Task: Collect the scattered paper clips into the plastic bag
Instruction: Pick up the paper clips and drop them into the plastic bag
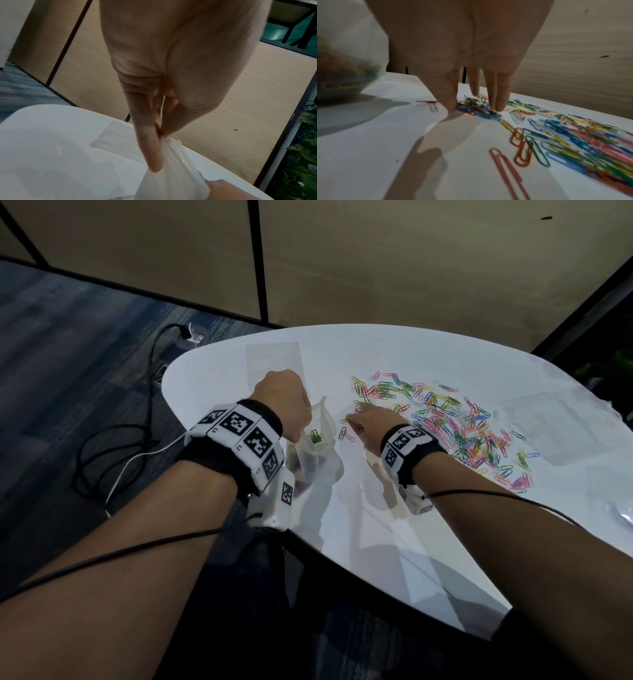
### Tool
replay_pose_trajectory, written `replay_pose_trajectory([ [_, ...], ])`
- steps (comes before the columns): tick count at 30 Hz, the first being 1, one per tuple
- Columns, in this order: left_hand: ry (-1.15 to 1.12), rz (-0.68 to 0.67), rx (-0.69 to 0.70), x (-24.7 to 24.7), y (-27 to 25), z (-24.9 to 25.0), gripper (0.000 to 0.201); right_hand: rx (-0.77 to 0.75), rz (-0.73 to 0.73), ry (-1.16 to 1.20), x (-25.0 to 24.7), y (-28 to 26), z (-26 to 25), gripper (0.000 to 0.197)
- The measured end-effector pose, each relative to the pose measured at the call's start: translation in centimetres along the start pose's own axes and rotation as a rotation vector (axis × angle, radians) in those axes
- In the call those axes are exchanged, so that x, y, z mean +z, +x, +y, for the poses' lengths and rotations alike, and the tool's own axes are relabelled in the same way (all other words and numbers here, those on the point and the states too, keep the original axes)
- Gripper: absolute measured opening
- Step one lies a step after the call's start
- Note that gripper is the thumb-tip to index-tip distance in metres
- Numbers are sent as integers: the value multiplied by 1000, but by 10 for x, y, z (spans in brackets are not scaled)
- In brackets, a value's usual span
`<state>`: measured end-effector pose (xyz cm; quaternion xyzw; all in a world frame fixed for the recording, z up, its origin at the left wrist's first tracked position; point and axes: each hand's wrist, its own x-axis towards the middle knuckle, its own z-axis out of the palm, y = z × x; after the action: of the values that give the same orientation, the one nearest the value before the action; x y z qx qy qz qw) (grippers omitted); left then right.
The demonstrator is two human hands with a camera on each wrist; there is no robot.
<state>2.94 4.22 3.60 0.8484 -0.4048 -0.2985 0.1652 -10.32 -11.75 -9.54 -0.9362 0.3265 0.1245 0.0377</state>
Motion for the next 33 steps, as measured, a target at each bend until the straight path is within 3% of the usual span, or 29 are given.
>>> replay_pose_trajectory([
  [2,5,-6,5,3,2,1,27,10,13,-38,1,1,-1,22],
  [5,-5,-18,10,6,6,4,26,114,32,-12,-4,-1,9,19],
  [9,-13,-19,16,8,8,6,26,300,45,274,-16,-10,38,16],
  [11,-12,-16,15,9,8,6,29,437,50,570,-23,-17,56,14],
  [14,-25,-19,14,9,8,7,29,634,52,1376,-42,-37,64,8],
  [17,-37,-22,10,9,8,6,29,562,84,1779,-64,-51,57,12],
  [20,-52,-32,7,9,7,7,29,393,-13,1945,-87,-56,40,25],
  [24,-85,-34,5,8,5,8,28,241,-177,1951,-104,-61,1,12],
  [26,-97,-33,9,8,4,10,28,212,-208,1857,-102,-63,-20,14],
  [30,-99,-32,24,7,1,12,31,196,-72,1417,-86,-65,-49,15],
  [33,-124,-43,25,7,-1,13,28,85,112,890,-78,-62,-62,2],
])
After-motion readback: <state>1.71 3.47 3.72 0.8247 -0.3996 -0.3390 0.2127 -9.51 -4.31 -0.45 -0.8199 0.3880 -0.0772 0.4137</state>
